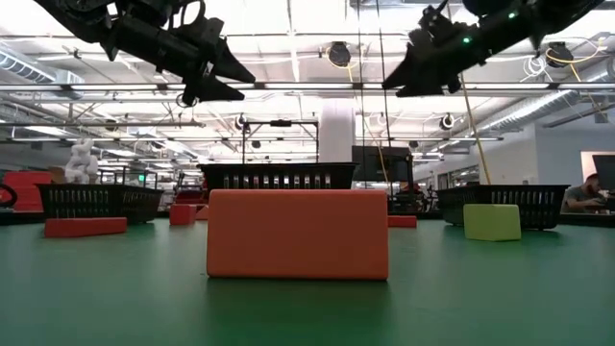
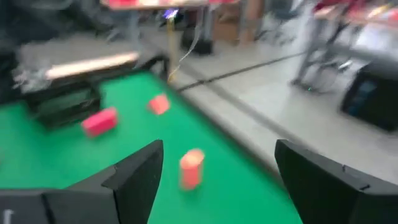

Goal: Sort & place blocks by color
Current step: Put the red block into the top right black basket

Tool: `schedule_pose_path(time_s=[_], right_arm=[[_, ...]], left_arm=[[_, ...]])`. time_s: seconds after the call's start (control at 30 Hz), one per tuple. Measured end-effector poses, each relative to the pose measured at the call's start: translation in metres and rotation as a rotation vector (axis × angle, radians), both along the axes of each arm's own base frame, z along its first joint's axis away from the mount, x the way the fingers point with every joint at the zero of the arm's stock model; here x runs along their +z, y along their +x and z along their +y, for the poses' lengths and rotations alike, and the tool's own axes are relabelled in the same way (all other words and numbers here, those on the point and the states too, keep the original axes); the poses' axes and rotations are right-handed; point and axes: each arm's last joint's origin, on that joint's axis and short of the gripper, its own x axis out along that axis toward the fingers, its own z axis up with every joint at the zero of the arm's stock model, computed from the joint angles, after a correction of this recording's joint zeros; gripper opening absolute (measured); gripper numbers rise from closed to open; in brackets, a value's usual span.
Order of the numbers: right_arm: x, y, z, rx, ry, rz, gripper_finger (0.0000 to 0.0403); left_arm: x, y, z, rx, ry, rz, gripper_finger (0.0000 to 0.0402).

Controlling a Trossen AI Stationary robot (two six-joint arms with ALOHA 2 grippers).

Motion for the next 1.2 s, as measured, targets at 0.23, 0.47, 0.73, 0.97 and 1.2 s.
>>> schedule_pose_path(time_s=[0.23,0.47,0.73,0.97,1.2], right_arm=[[-0.019,0.003,-0.019,-0.064,0.012,0.127,0.0283],[-0.020,0.005,-0.021,-0.043,-0.026,0.154,0.0281],[-0.023,0.005,-0.022,0.008,-0.062,0.168,0.0281],[-0.028,0.005,-0.023,0.023,-0.156,0.179,0.0281],[-0.029,-0.001,-0.034,-0.040,-0.117,0.173,0.0281]], left_arm=[[0.005,0.006,-0.002,-0.017,0.082,-0.044,0.0282],[0.019,0.007,-0.001,-0.028,0.289,-0.111,0.0282],[0.020,0.008,-0.001,-0.041,0.290,-0.128,0.0282],[0.019,0.020,0.016,-0.013,0.309,-0.269,0.0282],[-0.005,0.027,0.039,0.019,0.230,-0.209,0.0282]])
